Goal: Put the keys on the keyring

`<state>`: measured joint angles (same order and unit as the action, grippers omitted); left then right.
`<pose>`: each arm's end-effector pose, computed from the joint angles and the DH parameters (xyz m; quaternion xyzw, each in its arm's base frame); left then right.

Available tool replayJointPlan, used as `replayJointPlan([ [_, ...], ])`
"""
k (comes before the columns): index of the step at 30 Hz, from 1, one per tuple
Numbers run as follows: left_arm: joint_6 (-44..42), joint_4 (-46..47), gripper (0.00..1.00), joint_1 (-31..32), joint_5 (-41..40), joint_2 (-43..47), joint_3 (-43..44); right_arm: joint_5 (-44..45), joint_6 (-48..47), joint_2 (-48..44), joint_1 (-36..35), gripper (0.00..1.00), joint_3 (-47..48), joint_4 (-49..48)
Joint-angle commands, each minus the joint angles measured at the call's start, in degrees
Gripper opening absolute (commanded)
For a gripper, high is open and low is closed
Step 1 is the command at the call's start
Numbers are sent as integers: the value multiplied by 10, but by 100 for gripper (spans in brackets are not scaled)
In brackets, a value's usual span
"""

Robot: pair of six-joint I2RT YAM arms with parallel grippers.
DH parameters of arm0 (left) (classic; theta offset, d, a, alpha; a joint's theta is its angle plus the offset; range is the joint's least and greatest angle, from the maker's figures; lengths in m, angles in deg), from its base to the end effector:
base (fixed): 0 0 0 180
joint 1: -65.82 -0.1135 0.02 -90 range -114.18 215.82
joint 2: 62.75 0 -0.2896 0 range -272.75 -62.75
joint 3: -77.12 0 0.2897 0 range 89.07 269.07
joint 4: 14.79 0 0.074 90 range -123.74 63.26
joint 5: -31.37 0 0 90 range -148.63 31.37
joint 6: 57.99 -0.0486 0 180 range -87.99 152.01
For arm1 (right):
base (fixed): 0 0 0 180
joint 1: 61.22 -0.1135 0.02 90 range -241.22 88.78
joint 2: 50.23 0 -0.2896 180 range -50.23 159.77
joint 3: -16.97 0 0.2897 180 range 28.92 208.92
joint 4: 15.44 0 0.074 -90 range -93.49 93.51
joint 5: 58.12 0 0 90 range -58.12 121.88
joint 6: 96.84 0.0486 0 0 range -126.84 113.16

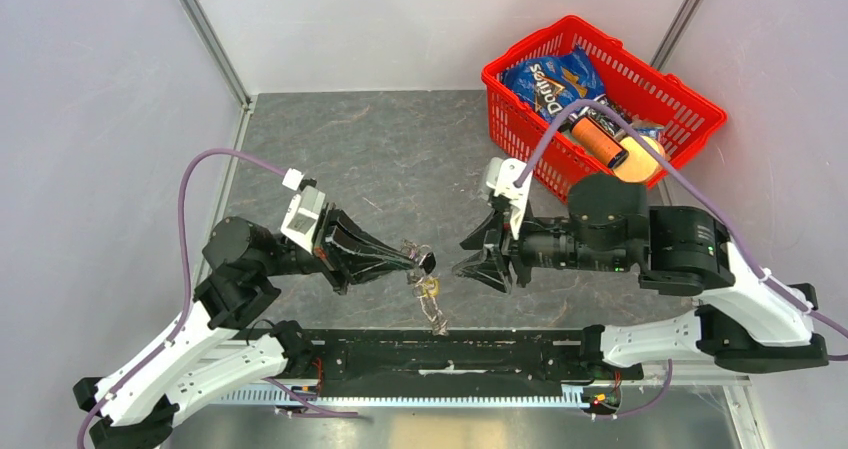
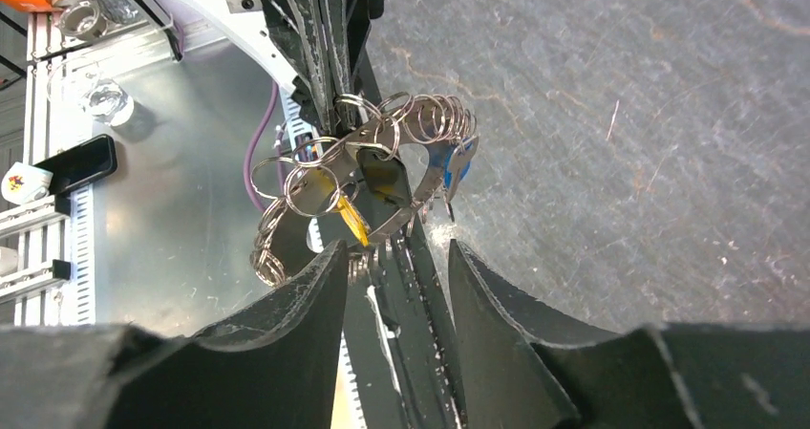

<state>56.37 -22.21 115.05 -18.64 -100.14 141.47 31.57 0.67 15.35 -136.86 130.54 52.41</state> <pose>0.0762 -0.1362 0.4579 0.3895 0.4692 -0.6177 0.4965 0.0517 0.2030 0.5508 -0.4597 0.6771 0.3829 0.4284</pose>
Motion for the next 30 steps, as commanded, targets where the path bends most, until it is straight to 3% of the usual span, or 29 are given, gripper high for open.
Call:
replayJointPlan([
  [1, 13, 60, 2, 0, 24, 6, 0, -6, -44, -14, 0, 51, 17, -44],
  [17, 77, 138, 2, -1, 105, -4, -17, -147, -191, 42, -1, 51, 84, -23],
  [30, 102, 173, 2, 1, 135, 2, -25, -216, -213, 60, 0, 54, 91, -49],
])
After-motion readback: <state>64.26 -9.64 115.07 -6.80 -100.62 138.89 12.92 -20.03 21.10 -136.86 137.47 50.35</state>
